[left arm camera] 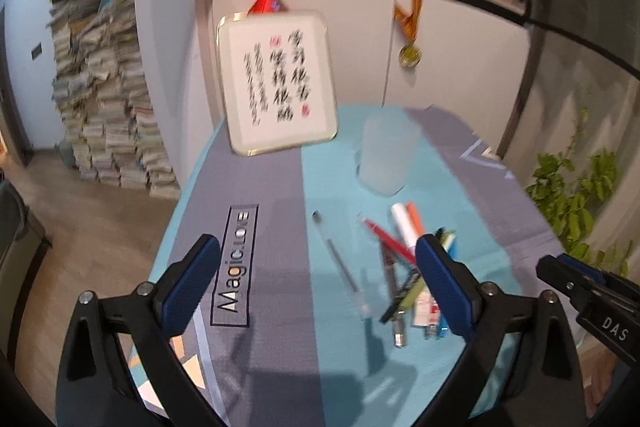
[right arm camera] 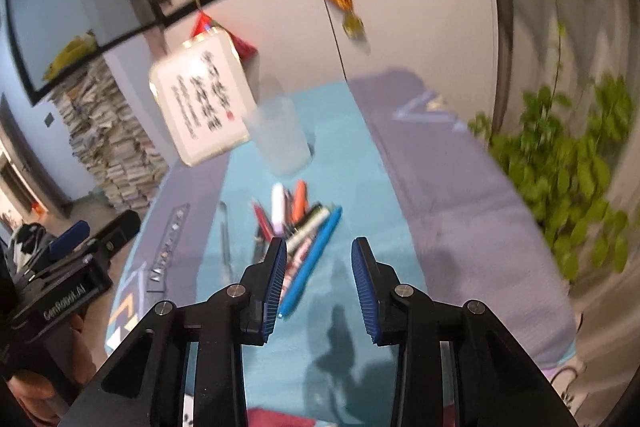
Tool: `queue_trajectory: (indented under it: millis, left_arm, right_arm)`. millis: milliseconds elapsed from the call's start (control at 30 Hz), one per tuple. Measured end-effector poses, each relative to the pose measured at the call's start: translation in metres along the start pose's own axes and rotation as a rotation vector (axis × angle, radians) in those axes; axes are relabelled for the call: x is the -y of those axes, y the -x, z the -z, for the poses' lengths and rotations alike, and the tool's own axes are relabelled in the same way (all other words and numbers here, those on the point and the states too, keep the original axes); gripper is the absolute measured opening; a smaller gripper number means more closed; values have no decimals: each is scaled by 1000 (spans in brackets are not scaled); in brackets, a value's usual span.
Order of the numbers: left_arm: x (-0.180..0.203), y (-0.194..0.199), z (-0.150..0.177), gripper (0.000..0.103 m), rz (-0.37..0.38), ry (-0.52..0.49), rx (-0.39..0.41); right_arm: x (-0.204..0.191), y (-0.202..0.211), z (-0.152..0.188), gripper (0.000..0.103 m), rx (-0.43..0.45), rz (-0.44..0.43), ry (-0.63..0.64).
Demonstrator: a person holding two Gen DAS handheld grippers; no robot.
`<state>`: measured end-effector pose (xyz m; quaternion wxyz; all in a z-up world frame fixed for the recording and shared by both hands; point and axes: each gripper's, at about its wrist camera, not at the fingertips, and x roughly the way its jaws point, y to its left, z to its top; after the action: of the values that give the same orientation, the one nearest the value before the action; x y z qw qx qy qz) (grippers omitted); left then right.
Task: Organize stationery
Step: 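Grasp the clear pen with the left tool while the right tool grasps the blue pen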
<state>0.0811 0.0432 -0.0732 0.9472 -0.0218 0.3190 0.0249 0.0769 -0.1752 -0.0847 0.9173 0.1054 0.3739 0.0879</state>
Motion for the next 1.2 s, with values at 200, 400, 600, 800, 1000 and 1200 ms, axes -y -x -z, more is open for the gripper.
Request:
queue_trajectory:
  millis: [200,400,600,800,1000,1200]
  left_arm:
    - [-7,-48,3,83,12,22,-116]
    - [-5,-89,5,61,25,18,-204]
    - [-3,-119,-2,58,36,20,-246]
    - [1,-144,-4,22,41,8,-307]
    - [2,-152,-1,14,57,-9,-366]
    - [3,-147,-2,7,67,-32,-338]
  right_arm:
    - [9,-44,1,36,-107,-4,-23]
    - [18,-81,-6,36,-166,22,-40]
    - [21,-106,-18,36,-187,42,-39]
    - [19,-124,-21,36,-225,38,-18]
    - [13,-137,-21,36,-262,51,19]
    - [6,-145,-23,36,-270,102,48]
